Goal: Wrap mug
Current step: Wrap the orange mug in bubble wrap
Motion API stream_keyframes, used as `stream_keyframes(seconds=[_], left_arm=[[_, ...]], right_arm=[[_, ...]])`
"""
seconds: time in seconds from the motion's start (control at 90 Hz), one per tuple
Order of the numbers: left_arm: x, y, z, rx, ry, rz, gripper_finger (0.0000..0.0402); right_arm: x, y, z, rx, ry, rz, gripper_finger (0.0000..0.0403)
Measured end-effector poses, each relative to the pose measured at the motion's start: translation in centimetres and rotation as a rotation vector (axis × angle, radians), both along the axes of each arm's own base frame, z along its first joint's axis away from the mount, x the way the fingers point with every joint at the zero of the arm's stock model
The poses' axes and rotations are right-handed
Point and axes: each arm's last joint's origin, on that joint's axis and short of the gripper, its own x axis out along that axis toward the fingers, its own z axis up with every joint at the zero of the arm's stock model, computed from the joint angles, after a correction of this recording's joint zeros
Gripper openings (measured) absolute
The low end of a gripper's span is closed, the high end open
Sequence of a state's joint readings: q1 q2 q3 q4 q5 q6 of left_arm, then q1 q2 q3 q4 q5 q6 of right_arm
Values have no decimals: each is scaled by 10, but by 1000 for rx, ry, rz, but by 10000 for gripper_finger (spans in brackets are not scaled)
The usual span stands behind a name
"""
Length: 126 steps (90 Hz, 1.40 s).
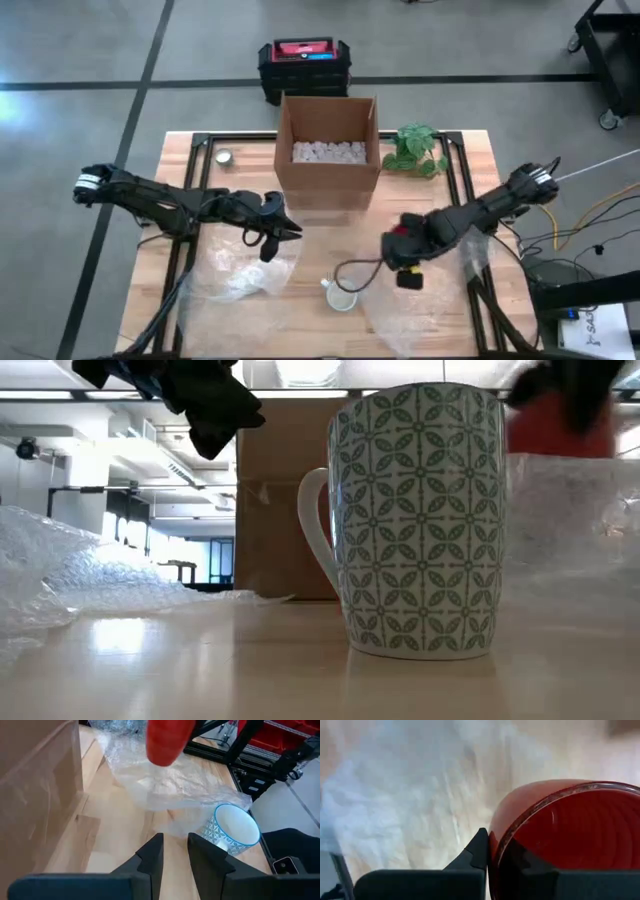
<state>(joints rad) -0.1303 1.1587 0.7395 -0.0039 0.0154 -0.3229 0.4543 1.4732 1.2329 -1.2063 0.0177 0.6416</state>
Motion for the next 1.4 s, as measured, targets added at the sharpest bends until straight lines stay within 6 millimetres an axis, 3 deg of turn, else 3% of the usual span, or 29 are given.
stream_keyframes(seconds=[0.289, 0.578, 0.956, 1.089, 1.211, 1.3, 1.4], left_arm=[[1, 0, 1, -2, -17, 1, 74], [1, 0, 2, -1, -26, 6, 73], [2, 0, 4, -4, -51, 6, 62], [2, 0, 4, -4, -50, 6, 66], [2, 0, 5, -4, -52, 6, 68], [2, 0, 5, -4, -56, 6, 64], [2, 0, 5, -4, -56, 6, 61]], right_arm=[[-39, -1, -46, -52, 149, -87, 0], [-29, -18, -79, -108, -19, 63, 0], [0, -32, -57, -248, -154, 413, 0], [3, -32, -28, -229, -157, 342, 0], [-3, -18, -5, 19, -175, 198, 0], [-2, -2, -3, 104, -240, 184, 0], [0, 8, -20, 101, -280, 194, 0]])
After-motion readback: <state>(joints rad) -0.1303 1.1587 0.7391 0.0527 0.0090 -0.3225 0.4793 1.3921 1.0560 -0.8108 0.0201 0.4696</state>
